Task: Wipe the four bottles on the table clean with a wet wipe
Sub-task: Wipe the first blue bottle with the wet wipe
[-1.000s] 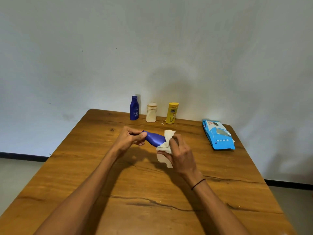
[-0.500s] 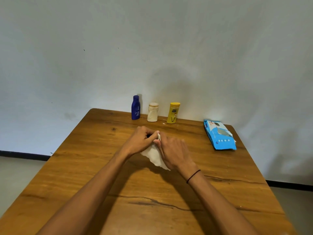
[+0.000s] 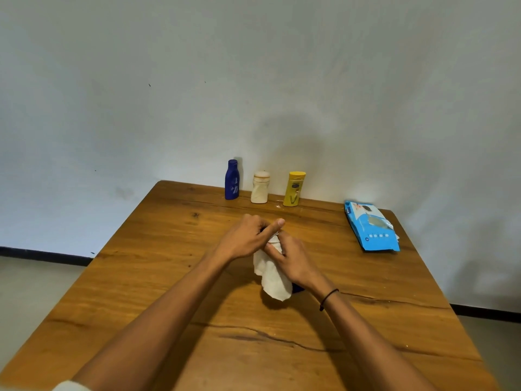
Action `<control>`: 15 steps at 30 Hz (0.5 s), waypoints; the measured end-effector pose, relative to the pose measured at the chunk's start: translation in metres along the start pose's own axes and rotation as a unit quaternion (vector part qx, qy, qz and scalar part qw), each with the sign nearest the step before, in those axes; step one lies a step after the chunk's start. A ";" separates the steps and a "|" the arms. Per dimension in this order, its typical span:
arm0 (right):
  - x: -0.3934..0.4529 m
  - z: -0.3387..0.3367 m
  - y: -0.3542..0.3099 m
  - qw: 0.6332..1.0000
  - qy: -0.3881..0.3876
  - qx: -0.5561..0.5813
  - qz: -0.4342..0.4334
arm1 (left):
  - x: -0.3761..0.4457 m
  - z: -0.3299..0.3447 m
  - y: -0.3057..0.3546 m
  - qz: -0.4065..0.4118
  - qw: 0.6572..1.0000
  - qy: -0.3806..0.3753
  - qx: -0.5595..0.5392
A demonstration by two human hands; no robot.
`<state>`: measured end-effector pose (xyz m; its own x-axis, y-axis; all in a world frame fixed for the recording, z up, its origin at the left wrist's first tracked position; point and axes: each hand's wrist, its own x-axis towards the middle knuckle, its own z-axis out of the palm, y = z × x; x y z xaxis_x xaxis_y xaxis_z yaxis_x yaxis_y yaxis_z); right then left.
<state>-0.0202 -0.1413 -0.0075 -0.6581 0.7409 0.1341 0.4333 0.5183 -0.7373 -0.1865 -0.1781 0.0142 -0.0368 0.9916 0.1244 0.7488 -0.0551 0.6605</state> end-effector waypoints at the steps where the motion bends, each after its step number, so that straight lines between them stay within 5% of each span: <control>1: 0.000 0.003 0.001 0.998 0.023 0.053 0.009 | 0.000 -0.003 0.002 -0.007 1.000 0.002 -0.015; 6: 0.006 0.011 0.007 0.939 0.186 0.272 0.098 | -0.015 -0.001 -0.012 -0.097 0.977 0.038 -0.186; 9: 0.015 0.008 0.006 0.909 0.247 0.307 0.135 | -0.051 0.032 -0.024 -0.216 0.891 -0.005 -0.398; 11: 0.018 0.006 0.003 0.887 0.259 0.351 0.149 | -0.070 0.051 -0.020 -0.211 0.838 -0.070 -0.498; 15: 0.016 0.012 -0.007 0.850 0.240 0.442 0.154 | -0.066 0.069 -0.001 -0.204 0.805 -0.041 -0.556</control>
<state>-0.0411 -0.1376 -0.0080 -0.1773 0.9825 -0.0565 -0.2327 -0.0976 -0.9676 -0.1394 -0.2354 -0.0460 -0.0514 0.9559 -0.2891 -0.3704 0.2506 0.8944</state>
